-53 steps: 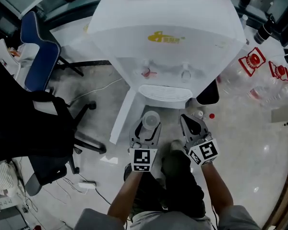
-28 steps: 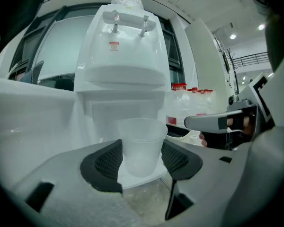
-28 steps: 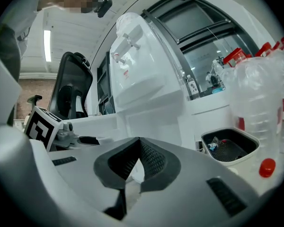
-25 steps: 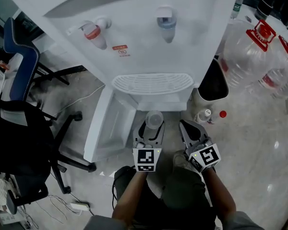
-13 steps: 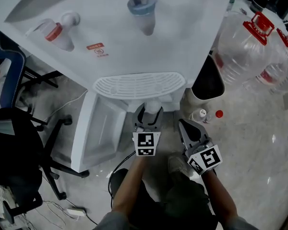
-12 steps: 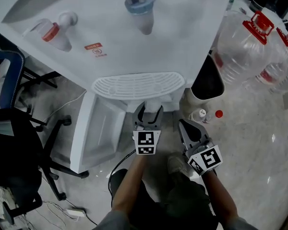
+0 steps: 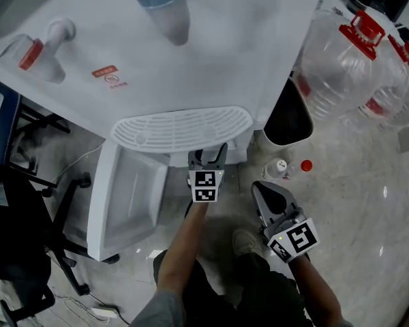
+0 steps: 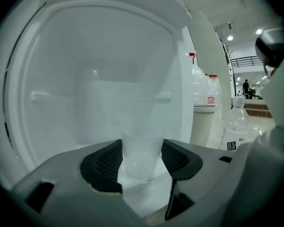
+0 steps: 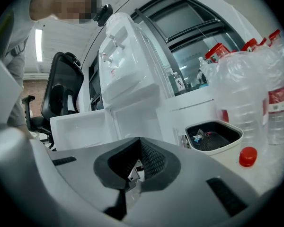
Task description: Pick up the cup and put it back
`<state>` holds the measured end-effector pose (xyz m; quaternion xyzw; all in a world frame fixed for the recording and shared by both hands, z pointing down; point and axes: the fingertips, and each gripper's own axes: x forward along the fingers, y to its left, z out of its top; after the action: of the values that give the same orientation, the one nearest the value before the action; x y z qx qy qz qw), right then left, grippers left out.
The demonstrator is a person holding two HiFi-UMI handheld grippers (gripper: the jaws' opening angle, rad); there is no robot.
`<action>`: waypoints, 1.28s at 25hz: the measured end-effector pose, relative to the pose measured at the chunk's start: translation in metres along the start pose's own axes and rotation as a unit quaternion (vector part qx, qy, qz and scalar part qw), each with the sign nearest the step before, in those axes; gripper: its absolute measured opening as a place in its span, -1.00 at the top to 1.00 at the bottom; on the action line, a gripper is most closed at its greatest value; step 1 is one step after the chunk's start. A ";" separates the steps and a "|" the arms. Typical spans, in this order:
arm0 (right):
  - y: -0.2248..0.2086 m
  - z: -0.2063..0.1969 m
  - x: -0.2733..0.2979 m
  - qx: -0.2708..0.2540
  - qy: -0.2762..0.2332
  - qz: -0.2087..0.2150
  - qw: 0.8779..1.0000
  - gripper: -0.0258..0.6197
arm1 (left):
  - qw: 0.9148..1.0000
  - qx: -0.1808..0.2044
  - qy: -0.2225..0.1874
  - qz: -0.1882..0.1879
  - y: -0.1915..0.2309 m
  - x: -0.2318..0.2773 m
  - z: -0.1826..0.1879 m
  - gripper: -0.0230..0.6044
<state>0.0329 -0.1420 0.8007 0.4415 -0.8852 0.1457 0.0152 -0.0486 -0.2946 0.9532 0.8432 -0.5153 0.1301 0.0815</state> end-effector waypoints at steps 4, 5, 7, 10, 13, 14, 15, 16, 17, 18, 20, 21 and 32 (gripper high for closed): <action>-0.005 -0.004 -0.007 0.010 0.004 -0.007 1.000 0.89 | 1.000 -0.002 0.022 -0.004 0.002 0.020 -0.010 0.10; -0.005 -0.006 -0.008 0.009 0.005 -0.007 1.000 0.89 | 1.000 -0.007 0.028 -0.004 0.004 0.025 -0.012 0.10; -0.002 -0.009 -0.012 0.005 0.010 -0.005 1.000 0.89 | 0.999 -0.017 0.038 -0.002 0.006 0.031 -0.016 0.10; -0.003 -0.013 -0.016 0.004 0.017 -0.006 1.000 0.89 | 0.999 -0.027 0.041 0.000 0.007 0.036 -0.016 0.10; -0.006 -0.011 -0.018 0.005 0.015 -0.009 1.000 0.89 | 0.998 -0.032 0.046 -0.004 0.005 0.038 -0.015 0.07; -0.006 -0.010 -0.018 0.005 0.014 -0.009 1.000 0.89 | 0.998 -0.031 0.049 -0.006 0.005 0.038 -0.016 -0.03; -0.006 -0.009 -0.017 0.004 0.013 -0.008 1.000 0.89 | 0.998 -0.031 0.051 -0.008 0.005 0.038 -0.016 -0.13; -0.005 -0.007 -0.017 0.003 0.012 -0.006 1.000 0.89 | 0.998 -0.032 0.052 -0.009 0.006 0.037 -0.017 -0.18; -0.004 -0.006 -0.017 0.002 0.012 -0.005 1.000 0.89 | 0.998 -0.034 0.051 -0.009 0.006 0.035 -0.016 -0.20; -0.003 -0.006 -0.017 0.002 0.012 -0.004 1.000 0.89 | 0.998 -0.037 0.050 -0.008 0.006 0.032 -0.015 -0.20; -0.003 -0.006 -0.017 0.001 0.013 -0.003 1.000 0.89 | 0.998 -0.046 0.044 -0.007 0.006 0.024 -0.011 -0.20; -0.003 -0.006 -0.016 0.001 0.012 -0.002 1.000 0.89 | 0.998 -0.048 0.042 -0.007 0.006 0.020 -0.009 -0.20; 0.008 -0.009 -0.005 0.024 -0.004 0.001 1.000 0.89 | 0.997 -0.065 0.031 -0.008 0.002 -0.040 0.021 -0.19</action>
<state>0.0287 -0.1306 0.8061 0.4417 -0.8817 0.1657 0.0009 -0.0647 -0.2669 0.9213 0.8356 -0.5133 0.1216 0.1532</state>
